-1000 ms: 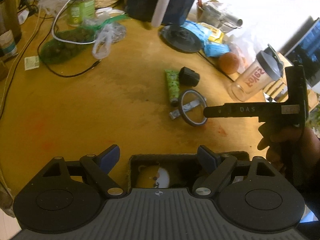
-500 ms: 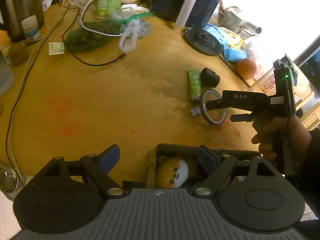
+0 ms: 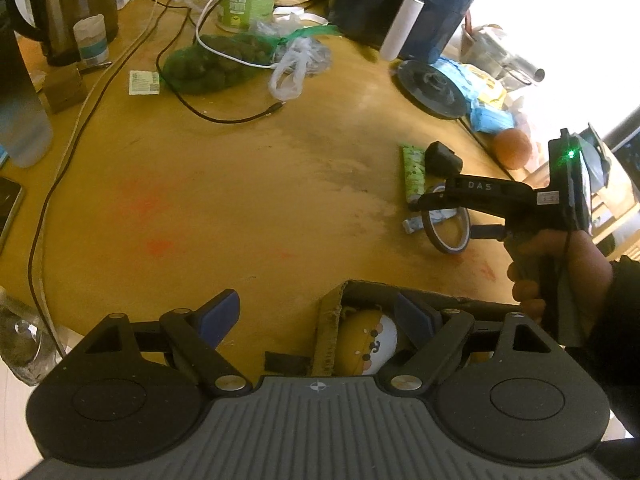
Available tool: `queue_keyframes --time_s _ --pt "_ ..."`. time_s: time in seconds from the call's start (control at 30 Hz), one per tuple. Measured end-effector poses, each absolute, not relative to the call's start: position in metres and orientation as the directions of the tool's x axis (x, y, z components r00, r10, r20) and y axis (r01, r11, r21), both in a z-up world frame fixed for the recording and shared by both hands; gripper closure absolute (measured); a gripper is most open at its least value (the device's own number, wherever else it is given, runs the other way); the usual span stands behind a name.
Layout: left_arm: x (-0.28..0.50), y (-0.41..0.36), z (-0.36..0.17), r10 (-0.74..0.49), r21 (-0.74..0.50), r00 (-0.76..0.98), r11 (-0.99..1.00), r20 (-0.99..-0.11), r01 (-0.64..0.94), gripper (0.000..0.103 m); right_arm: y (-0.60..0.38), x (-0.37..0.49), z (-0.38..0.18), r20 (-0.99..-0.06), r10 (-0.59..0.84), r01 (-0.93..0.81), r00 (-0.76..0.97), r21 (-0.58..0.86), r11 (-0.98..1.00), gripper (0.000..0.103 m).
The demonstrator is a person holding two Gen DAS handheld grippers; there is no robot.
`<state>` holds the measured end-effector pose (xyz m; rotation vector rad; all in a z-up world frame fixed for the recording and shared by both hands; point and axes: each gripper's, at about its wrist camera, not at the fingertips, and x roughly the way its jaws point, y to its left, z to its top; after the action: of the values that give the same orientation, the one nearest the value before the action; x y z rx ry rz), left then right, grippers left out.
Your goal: Organize objects
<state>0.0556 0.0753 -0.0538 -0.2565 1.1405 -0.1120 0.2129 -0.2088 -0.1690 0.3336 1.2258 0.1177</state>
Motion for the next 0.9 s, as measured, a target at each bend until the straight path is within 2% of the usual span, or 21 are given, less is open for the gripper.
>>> queue_keyframes --time_s 0.23,0.33,0.67,0.9 --pt "0.057 0.077 -0.051 -0.211 -0.254 0.421 0.966 -0.882 -0.047 0.018 -0.199 0.214 -0.169 -0.913 0.221 0.064 0.343 0.257 0.964 0.003" --pt "0.058 0.076 -0.05 -0.21 -0.251 0.423 0.967 -0.881 -0.042 0.018 -0.197 0.214 -0.167 -0.916 0.186 0.056 0.357 0.219 0.974 0.013" --pt "0.061 0.07 -0.046 -0.223 -0.249 0.435 0.969 -0.872 -0.001 0.018 -0.211 0.212 -0.164 -0.899 0.248 0.088 0.362 0.298 0.951 0.013" --pt "0.063 0.065 -0.047 -0.237 -0.252 0.426 0.967 -0.873 0.022 0.018 -0.22 0.202 -0.151 -0.874 0.273 0.046 0.401 0.317 0.947 0.013"
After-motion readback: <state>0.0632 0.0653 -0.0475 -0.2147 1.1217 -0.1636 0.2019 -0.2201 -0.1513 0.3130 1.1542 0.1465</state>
